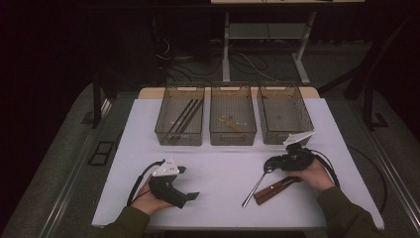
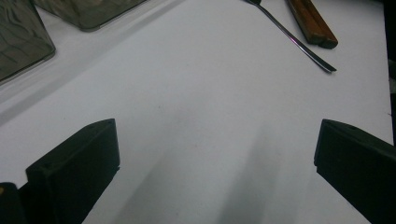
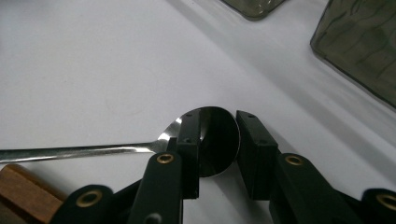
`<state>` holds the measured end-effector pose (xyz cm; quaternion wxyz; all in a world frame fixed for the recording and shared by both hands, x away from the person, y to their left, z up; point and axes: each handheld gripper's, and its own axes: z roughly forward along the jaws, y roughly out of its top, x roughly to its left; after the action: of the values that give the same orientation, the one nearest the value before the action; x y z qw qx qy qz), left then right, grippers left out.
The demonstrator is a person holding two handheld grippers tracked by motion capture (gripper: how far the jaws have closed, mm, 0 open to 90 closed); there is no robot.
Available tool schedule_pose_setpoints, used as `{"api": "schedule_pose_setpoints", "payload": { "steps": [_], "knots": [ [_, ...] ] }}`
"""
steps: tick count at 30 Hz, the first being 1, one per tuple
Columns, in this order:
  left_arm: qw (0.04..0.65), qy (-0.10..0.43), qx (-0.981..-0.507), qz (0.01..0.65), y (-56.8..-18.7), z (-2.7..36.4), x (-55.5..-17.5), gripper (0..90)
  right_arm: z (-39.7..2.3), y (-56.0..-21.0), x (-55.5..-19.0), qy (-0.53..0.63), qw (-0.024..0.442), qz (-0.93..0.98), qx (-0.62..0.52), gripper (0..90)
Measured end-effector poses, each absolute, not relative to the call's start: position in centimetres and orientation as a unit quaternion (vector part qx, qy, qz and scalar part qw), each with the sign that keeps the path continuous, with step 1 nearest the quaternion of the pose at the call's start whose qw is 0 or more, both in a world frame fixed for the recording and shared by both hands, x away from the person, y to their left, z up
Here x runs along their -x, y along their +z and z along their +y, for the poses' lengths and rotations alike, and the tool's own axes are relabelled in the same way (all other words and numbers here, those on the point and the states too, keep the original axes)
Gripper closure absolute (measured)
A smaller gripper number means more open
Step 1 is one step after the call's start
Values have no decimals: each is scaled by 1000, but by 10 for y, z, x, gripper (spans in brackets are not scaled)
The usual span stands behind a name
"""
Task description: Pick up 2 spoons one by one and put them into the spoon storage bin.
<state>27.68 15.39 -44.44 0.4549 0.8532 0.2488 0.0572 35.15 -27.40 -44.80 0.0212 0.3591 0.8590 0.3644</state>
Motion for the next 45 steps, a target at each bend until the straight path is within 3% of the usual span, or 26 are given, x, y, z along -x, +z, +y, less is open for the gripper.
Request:
{"api": "schedule_pose_setpoints", "payload": {
  "steps": [18, 45],
  "knots": [
    [456, 57, -853, 248, -444, 154, -277, 0, -292, -430, -351, 449, -36, 823, -346, 875],
    [457, 57, -851, 252, -444, 155, -277, 0, -293, -383, -348, 501, 62, 781, -368, 886]
  ]
}}
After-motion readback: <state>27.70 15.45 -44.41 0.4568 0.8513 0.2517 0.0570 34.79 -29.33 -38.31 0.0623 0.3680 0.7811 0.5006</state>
